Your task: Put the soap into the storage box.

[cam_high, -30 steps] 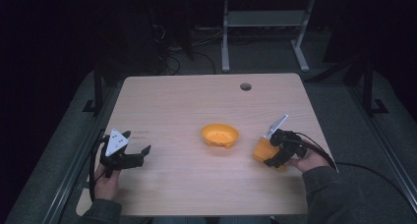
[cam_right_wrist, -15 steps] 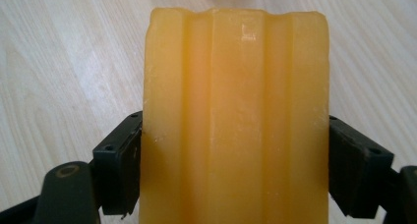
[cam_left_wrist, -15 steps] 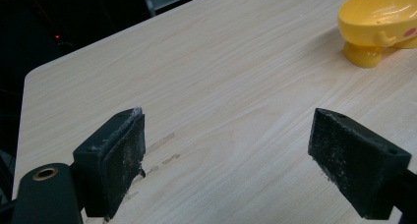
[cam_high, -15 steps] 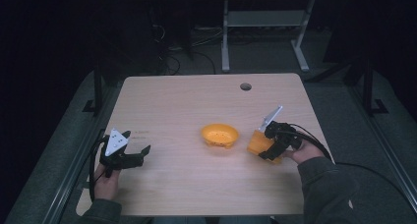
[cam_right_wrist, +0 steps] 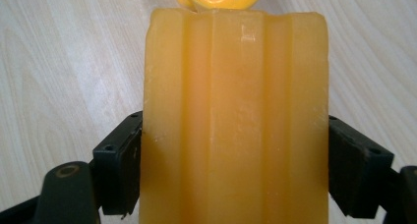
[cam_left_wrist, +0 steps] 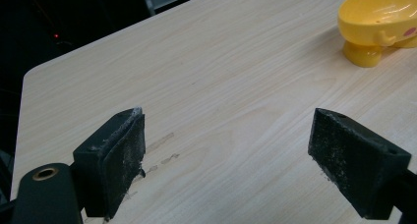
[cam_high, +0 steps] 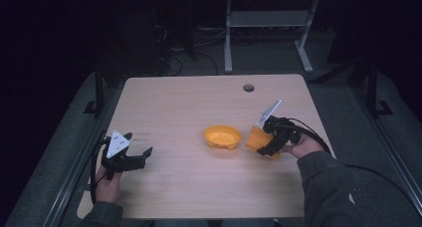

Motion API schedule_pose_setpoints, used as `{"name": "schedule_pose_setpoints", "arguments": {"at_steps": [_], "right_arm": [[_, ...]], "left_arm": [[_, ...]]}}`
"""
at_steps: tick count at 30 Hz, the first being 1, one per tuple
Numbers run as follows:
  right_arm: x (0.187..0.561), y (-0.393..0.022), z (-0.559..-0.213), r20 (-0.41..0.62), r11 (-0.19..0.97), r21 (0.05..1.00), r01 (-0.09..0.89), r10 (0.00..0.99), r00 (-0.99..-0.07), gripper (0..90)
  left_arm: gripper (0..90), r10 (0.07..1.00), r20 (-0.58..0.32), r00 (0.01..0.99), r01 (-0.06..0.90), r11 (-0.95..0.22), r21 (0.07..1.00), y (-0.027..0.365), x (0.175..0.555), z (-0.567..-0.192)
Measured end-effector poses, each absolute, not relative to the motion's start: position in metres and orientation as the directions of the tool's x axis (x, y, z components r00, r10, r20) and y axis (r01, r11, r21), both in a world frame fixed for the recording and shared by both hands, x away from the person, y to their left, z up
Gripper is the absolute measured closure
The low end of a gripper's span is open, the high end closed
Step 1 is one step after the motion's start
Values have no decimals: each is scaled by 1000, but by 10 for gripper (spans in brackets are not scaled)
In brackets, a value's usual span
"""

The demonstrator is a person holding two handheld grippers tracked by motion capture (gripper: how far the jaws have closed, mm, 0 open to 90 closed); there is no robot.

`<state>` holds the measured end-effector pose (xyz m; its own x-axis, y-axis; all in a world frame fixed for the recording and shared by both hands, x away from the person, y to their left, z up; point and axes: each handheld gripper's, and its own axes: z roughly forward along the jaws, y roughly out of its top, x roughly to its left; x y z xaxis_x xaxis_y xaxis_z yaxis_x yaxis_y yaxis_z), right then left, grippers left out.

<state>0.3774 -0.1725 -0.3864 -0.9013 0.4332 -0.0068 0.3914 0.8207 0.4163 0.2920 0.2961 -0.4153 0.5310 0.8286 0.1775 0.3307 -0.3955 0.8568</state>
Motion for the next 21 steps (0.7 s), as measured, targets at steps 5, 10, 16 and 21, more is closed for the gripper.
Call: {"name": "schedule_pose_setpoints", "arguments": {"at_steps": [5,10,16,21], "right_arm": [[380,-168,-383,-12,825,418,381,424,-905,205],[384,-163,-380,-11,828,417,374,416,-909,205],[391,-152,-374,-18,839,415,352,394,-919,205],[395,-145,-371,-20,847,407,341,382,-924,205]], "left_arm": [[134,828,177,531,331,-395,857,297,292,-415],[134,828,178,531,331,-396,856,297,292,-415],[134,830,178,529,330,-394,858,297,292,-415],[134,830,178,529,329,-394,858,297,292,-415]]}}
